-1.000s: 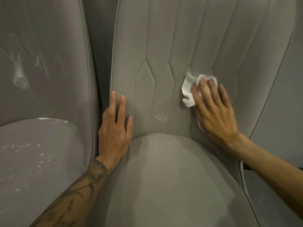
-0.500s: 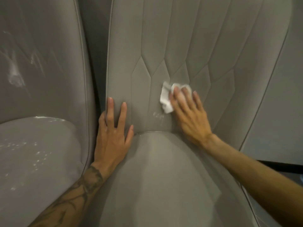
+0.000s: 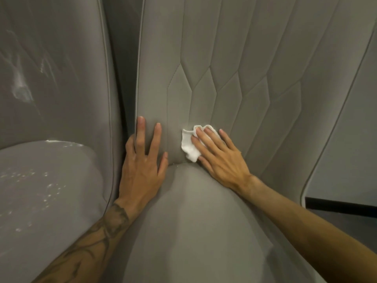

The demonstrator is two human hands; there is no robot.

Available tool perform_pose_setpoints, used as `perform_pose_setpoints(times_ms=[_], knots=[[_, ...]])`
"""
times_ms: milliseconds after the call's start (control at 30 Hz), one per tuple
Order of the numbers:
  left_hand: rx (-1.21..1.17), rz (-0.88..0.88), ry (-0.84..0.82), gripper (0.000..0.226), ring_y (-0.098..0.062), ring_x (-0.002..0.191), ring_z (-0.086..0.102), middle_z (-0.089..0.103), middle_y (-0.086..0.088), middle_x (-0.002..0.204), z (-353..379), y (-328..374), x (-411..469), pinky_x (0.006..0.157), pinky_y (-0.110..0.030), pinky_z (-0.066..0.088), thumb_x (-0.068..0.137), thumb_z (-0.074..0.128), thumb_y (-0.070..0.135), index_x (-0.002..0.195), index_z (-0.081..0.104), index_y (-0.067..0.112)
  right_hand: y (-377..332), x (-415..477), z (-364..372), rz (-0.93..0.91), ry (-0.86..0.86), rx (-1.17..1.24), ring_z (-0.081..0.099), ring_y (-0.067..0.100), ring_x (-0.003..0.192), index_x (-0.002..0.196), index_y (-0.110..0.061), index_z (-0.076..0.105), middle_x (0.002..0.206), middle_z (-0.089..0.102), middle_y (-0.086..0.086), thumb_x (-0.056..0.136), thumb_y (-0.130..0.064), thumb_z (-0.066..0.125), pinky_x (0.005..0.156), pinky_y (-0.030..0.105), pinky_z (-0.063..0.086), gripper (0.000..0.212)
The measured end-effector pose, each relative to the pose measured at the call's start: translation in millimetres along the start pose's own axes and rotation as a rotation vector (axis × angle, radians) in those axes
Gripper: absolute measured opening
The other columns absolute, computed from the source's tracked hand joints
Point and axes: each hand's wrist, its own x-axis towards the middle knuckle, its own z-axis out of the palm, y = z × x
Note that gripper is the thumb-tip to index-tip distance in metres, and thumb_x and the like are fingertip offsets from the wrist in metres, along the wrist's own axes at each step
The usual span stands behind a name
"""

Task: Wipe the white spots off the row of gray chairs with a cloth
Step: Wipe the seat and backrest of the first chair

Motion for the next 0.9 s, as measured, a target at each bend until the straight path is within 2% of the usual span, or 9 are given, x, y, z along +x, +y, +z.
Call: perform_pose_setpoints(times_ms=[67,167,233,400,467,600,733,800,900], knots=[[0.007,-0.008,-0.002,0.075,-0.049,0.141,0.035,-0.007,-0.018,0.174,-1.1,0.8,0.6,0.117,-0.052,0.039,0.105,0.045,0.040,0.168,0.010,0.019,6.4,1.7,-5.8,-0.028,-0.008,0.015,0.024,0.022,0.159,0.163,-0.018,0.030,0.172,0.024,0.002,0.114,-0.034,0.032,0.129,0.044,0.024,0.052],[0.003,-0.012,-0.002,0.075,-0.050,0.141,0.035,-0.006,-0.019,0.174,-2.7,1.7,0.7,0.118,-0.051,0.038,0.105,0.047,0.038,0.168,0.011,0.018,-14.4,8.0,-15.5,0.139,0.054,0.330,0.034,0.021,0.155,0.156,-0.011,0.045,0.167,0.036,0.005,0.113,-0.029,0.034,0.127,0.038,0.030,0.048],[0.002,-0.010,-0.006,0.075,-0.049,0.141,0.035,-0.006,-0.019,0.174,-3.2,1.9,0.8,0.120,-0.050,0.036,0.105,0.047,0.037,0.168,0.012,0.018,-36.3,3.5,-20.2,0.219,0.021,0.479,0.038,0.019,0.153,0.154,-0.009,0.048,0.167,0.035,0.006,0.112,-0.030,0.036,0.124,0.033,0.032,0.048],[0.002,-0.011,-0.008,0.074,-0.046,0.144,0.033,-0.005,-0.018,0.174,-3.6,1.2,0.9,0.119,-0.049,0.039,0.105,0.045,0.037,0.168,0.011,0.018,-46.8,-9.5,-30.2,0.222,-0.318,0.461,0.007,0.007,0.161,0.165,-0.024,0.024,0.174,0.003,-0.012,0.111,-0.043,0.031,0.131,0.037,0.012,0.057],[0.021,-0.016,-0.004,0.074,-0.046,0.143,0.033,-0.006,-0.019,0.174,-2.2,1.3,1.2,0.119,-0.048,0.038,0.106,0.044,0.038,0.168,0.009,0.019,-47.7,-16.2,-38.2,0.287,-0.297,0.450,0.012,0.011,0.161,0.162,-0.024,0.034,0.173,0.014,-0.009,0.111,-0.044,0.034,0.131,0.041,0.014,0.055],[0.043,-0.014,-0.003,0.073,-0.047,0.140,0.035,-0.004,-0.020,0.174,0.5,0.6,0.7,0.119,-0.049,0.038,0.106,0.042,0.039,0.168,0.009,0.018,-73.1,-34.8,-53.8,0.396,-0.039,0.381,0.049,0.026,0.142,0.136,-0.017,0.065,0.150,0.056,0.005,0.105,-0.036,0.047,0.120,0.043,0.033,0.040],[0.048,-0.006,-0.004,0.073,-0.046,0.143,0.031,-0.002,-0.022,0.173,0.1,1.0,0.1,0.119,-0.050,0.037,0.106,0.043,0.038,0.168,0.011,0.016,-72.9,-29.8,-49.3,0.562,-0.305,0.362,0.043,0.026,0.145,0.143,-0.021,0.056,0.152,0.052,-0.002,0.106,-0.047,0.042,0.119,0.043,0.033,0.047],[0.008,-0.003,-0.014,0.073,-0.044,0.146,0.029,-0.002,-0.020,0.174,-2.4,1.7,1.4,0.117,-0.052,0.040,0.106,0.044,0.037,0.168,0.011,0.017,-65.6,-25.3,-43.7,0.600,-0.337,0.360,0.046,0.023,0.138,0.141,-0.024,0.054,0.147,0.053,-0.006,0.107,-0.046,0.036,0.114,0.040,0.034,0.045],[-0.124,-0.050,-0.062,0.071,-0.039,0.150,0.030,-0.004,-0.012,0.175,-11.6,3.3,-1.7,0.119,-0.050,0.040,0.105,0.045,0.034,0.168,0.014,0.023,-76.9,-13.3,-39.0,0.630,-0.384,0.364,0.053,0.024,0.128,0.138,-0.025,0.057,0.139,0.058,-0.005,0.104,-0.045,0.017,0.111,0.041,0.032,0.056]])
